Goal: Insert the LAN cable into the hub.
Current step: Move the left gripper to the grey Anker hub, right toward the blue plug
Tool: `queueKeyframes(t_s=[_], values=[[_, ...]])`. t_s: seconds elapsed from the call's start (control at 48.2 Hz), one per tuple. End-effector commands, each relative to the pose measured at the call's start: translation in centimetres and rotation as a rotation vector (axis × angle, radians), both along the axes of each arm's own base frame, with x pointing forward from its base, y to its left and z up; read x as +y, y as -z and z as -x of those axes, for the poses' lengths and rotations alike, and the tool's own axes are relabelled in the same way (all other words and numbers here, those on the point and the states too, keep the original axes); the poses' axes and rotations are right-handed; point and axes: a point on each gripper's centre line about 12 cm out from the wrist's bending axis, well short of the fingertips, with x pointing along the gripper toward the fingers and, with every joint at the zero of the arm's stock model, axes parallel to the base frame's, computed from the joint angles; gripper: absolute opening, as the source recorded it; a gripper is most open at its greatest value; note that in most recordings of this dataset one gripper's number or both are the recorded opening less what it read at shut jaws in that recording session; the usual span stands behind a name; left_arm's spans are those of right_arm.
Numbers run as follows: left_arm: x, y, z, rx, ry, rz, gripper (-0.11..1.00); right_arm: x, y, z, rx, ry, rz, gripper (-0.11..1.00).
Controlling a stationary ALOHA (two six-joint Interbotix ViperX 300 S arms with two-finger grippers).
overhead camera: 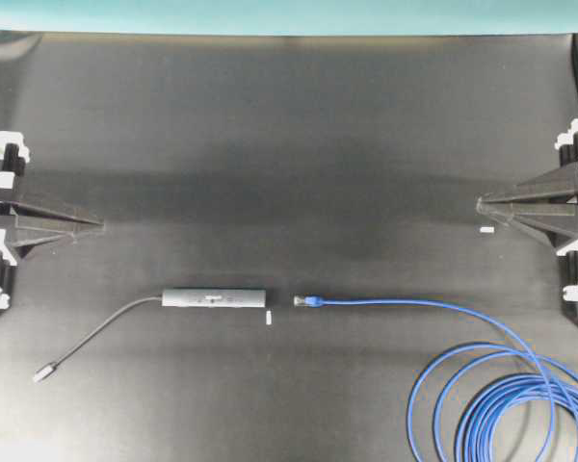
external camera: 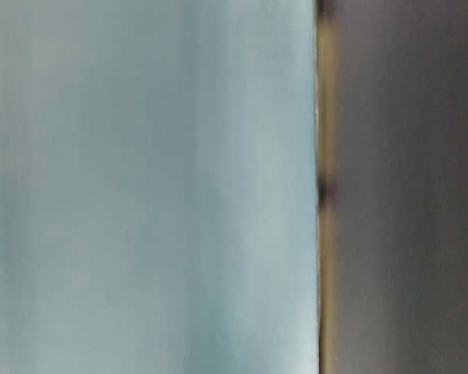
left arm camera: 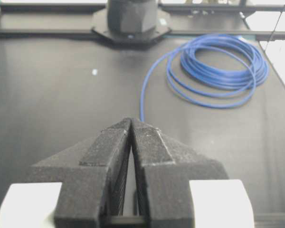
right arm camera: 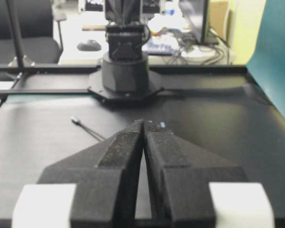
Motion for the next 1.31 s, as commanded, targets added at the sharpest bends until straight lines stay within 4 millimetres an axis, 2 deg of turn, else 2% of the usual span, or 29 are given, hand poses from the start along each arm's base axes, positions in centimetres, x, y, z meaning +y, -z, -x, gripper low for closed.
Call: queueKeyframes(t_s=[0.0,0.083,0.311,0.54,0.602,0.643,0.706,0.789,0.872,0.955,1.058,1.287], values=[[-0.1,0.0,-0.9,0.017,0.007,-0.011,0.06,-0.5,-0.7,-0.6,-0.006,0.026,-0.017,0.03],[-0.1,0.7,-2.0,0.053,0.011,0.018,0.00,-0.6,-0.3,-1.2,0.063,0.032,-0.035,0.02],[-0.3,2.5,-4.8,0.090,0.023,0.050,0.00,-0.6,1.5,-3.6,0.255,0.033,-0.064,0.00],[-0.4,4.8,-6.4,0.170,0.023,0.053,0.03,-0.6,3.7,-5.4,0.384,0.043,-0.108,0.03],[-0.4,5.5,-6.6,0.185,0.026,0.055,0.13,-0.6,4.1,-5.8,0.411,0.043,-0.116,0.08],[-0.4,5.9,-6.8,0.191,0.027,0.056,0.24,-0.6,4.5,-6.1,0.435,0.044,-0.123,0.15],[-0.4,6.8,-7.0,0.205,0.026,0.069,0.42,-0.6,4.8,-6.5,0.453,0.047,-0.128,0.30],[-0.4,8.5,-7.3,0.231,0.024,0.128,0.67,-0.6,5.0,-7.0,0.471,0.049,-0.132,0.56],[-0.6,10.0,-7.6,0.232,0.032,0.168,0.84,-0.7,5.3,-7.5,0.488,0.053,-0.133,0.76],[-0.9,11.7,-7.7,0.233,0.044,0.179,0.80,-0.8,5.5,-7.9,0.500,0.057,-0.135,0.86],[-1.1,13.6,-8.0,0.228,0.051,0.188,0.72,-0.9,5.5,-8.4,0.504,0.063,-0.137,0.84],[-1.2,17.2,-9.5,0.235,0.057,0.197,0.73,-1.0,5.0,-8.8,0.495,0.066,-0.154,0.84]])
